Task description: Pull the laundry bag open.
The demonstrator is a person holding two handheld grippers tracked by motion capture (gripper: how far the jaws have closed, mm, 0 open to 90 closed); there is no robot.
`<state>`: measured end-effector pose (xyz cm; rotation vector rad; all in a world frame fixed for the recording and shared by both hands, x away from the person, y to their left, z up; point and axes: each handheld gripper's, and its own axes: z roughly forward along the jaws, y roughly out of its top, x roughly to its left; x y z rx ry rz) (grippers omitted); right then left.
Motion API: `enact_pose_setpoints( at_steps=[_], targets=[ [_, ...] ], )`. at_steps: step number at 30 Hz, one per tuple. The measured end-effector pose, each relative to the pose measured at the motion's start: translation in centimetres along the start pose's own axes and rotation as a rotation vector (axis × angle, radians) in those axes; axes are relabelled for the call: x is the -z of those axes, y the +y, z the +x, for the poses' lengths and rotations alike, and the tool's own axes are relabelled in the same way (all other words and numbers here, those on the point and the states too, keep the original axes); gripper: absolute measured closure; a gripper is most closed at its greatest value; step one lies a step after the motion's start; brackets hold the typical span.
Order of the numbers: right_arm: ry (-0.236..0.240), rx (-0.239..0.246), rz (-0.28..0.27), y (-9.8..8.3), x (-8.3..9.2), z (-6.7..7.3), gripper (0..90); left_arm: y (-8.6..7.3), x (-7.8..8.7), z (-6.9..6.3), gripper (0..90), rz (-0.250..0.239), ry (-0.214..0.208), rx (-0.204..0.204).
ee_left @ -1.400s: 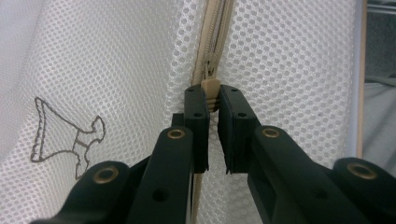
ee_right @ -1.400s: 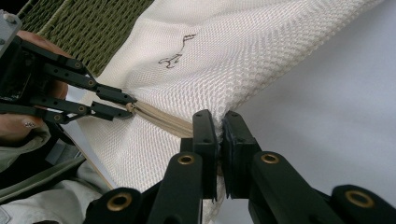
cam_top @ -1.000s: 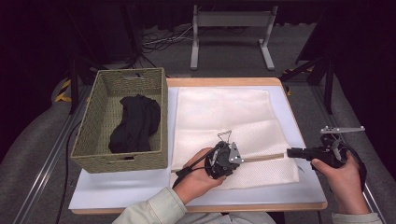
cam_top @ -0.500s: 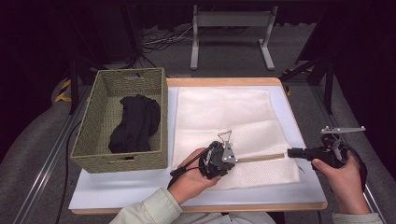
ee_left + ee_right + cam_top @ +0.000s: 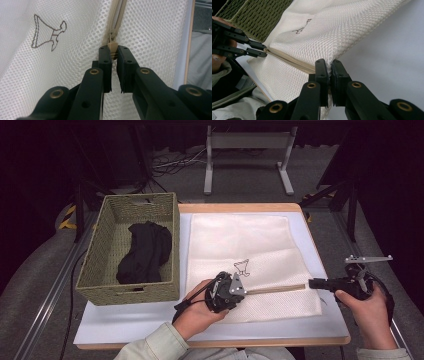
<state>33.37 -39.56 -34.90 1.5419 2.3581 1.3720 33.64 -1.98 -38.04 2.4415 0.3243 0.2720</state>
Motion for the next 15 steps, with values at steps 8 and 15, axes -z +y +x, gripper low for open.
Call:
enact_pose_setpoints(
  at_steps=[8, 15],
  targets=[
    [-0.003, -0.001, -0.004, 0.0, 0.1, -0.1, 85.6, -0.8, 1.1, 0.4, 82.7, -0.004, 0.008, 0.013],
    [0.001, -0.002, -0.005, 0.0, 0.2, -0.2, 85.6, -1.6, 2.3, 0.8, 82.8, -0.003, 0.018, 0.034]
  ],
)
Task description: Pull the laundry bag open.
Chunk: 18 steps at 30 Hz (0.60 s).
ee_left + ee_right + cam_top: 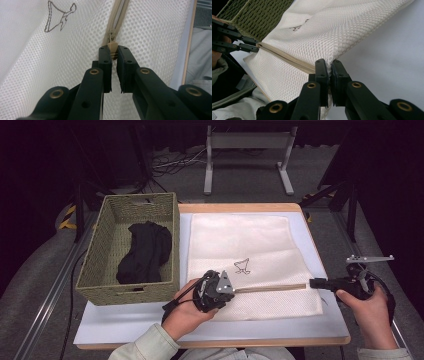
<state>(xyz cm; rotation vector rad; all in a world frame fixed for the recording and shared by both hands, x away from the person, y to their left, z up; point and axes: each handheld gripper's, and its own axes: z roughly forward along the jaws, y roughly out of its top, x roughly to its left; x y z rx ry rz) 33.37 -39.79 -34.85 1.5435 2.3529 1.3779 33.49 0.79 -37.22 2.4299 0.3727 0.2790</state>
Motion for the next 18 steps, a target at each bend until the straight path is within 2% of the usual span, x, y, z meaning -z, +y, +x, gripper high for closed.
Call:
enact_pose_setpoints(
  at_steps=[6, 10, 18],
  targets=[
    [-0.004, 0.002, 0.000, 0.0, 0.0, -0.1, 85.6, -0.8, 0.6, 0.3, 82.8, 0.009, 0.004, 0.003],
    [-0.005, -0.004, -0.002, -0.1, 0.1, -0.2, 85.6, -1.7, 1.3, 0.5, 82.7, 0.007, 0.008, 0.026],
    [-0.006, -0.007, -0.002, -0.1, 0.0, -0.4, 85.6, -3.2, 2.2, 0.9, 82.7, 0.013, 0.015, 0.045]
  ],
)
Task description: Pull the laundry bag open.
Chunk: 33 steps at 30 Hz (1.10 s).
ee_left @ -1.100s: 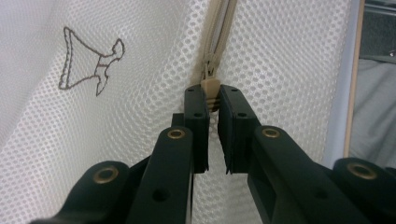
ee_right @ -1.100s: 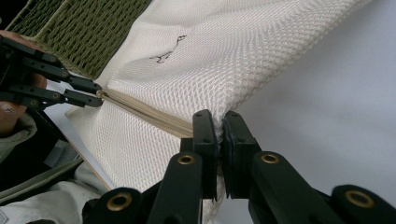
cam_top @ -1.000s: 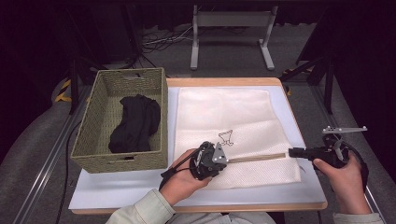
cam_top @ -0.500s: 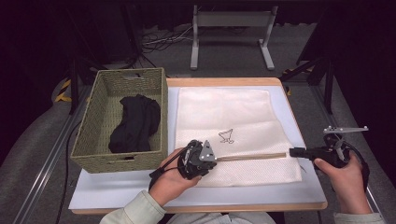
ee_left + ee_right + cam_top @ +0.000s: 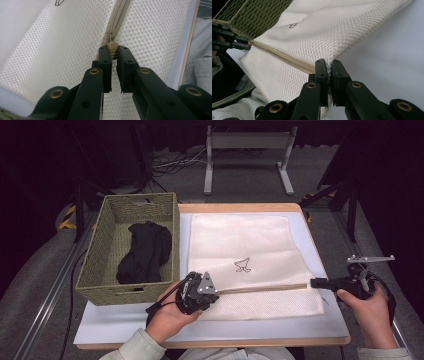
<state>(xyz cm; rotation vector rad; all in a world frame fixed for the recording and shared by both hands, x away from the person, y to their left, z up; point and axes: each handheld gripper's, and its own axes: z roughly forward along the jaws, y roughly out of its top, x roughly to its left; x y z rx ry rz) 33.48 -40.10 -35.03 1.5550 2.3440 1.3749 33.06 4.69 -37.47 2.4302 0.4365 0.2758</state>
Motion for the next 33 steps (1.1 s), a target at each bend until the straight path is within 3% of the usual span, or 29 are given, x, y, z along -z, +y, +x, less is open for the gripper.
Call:
enact_pose_setpoints(
  at_steps=[27, 33],
  targets=[
    [-0.031, -0.029, 0.005, -0.7, 0.4, -1.1, 85.6, -3.3, 1.9, 0.8, 82.7, 0.006, 0.015, 0.055],
    [-0.042, -0.041, 0.016, -1.2, 0.2, -1.6, 85.6, -4.5, 2.1, 0.8, 82.7, 0.031, 0.026, 0.079]
  ],
)
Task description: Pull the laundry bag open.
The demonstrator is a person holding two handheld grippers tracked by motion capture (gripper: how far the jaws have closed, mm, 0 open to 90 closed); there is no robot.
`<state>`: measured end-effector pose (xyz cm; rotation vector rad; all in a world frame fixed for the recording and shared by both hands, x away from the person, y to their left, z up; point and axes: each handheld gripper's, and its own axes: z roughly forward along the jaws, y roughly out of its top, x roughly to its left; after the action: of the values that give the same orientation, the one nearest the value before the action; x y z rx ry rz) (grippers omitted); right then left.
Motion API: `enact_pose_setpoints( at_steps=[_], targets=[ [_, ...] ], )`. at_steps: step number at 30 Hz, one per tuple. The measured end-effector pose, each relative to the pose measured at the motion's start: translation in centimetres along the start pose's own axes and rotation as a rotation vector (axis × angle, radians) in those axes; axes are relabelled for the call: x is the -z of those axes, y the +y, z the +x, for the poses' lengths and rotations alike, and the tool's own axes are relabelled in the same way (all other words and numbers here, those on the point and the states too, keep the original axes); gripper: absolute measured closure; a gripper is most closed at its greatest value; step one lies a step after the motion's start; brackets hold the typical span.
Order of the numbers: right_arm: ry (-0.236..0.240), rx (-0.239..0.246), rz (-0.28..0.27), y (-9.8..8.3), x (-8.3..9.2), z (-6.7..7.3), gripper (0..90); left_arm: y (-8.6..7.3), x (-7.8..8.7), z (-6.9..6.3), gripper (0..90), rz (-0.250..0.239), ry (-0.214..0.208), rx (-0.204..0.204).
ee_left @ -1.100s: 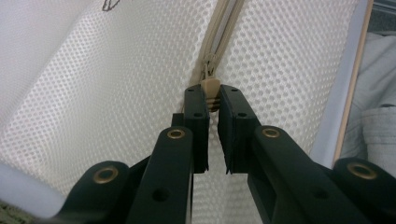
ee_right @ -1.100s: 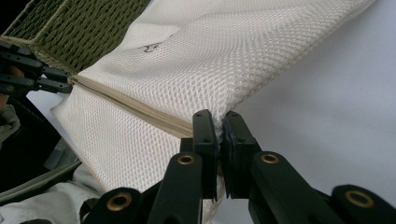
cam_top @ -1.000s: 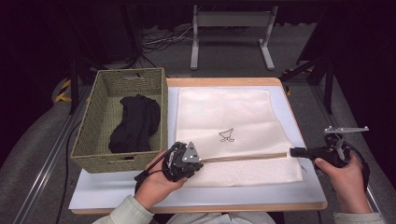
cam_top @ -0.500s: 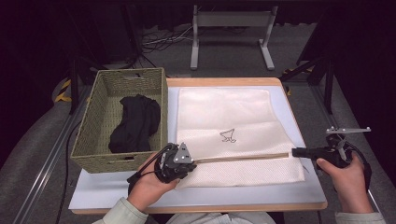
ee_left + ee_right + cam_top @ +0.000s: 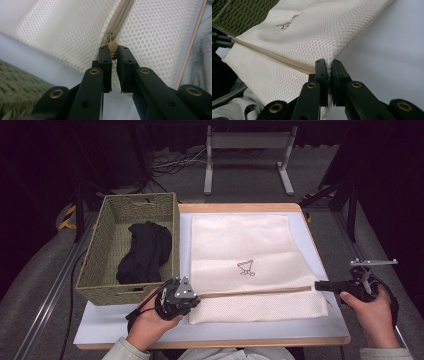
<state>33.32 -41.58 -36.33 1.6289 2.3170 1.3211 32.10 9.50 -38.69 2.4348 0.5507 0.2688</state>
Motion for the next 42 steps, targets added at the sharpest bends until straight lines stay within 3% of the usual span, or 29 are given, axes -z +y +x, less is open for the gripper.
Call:
enact_pose_setpoints(
  at_steps=[10, 13, 18, 26, 31, 35, 42],
  targets=[
    [-0.003, -0.008, 0.015, -0.1, -0.8, -0.4, 85.6, -1.5, 0.4, 0.5, 82.7, 0.019, 0.009, 0.027],
    [-0.026, -0.017, 0.030, -0.2, -1.6, -1.0, 85.5, -1.8, 0.5, 0.6, 82.7, 0.026, 0.014, 0.040],
    [-0.010, -0.044, 0.042, -0.5, -2.0, -1.8, 85.5, -2.2, 0.6, 0.7, 82.6, 0.031, 0.005, 0.048],
    [-0.007, -0.037, 0.053, -0.6, -2.2, -1.8, 85.3, -2.5, 0.4, 0.4, 82.6, 0.064, -0.013, 0.043],
    [-0.006, -0.035, 0.141, -1.0, -2.6, -1.7, 84.9, -2.6, -0.1, 0.7, 82.4, 0.062, -0.015, 0.057],
    [-0.023, -0.007, 0.140, -1.0, -2.6, -1.5, 83.3, -2.7, -0.2, 0.6, 82.3, 0.064, -0.017, 0.056],
    [-0.028, -0.008, 0.151, -1.0, -2.5, -1.5, 81.0, -2.8, -0.6, 0.7, 81.9, 0.086, -0.024, 0.051]
  ],
)
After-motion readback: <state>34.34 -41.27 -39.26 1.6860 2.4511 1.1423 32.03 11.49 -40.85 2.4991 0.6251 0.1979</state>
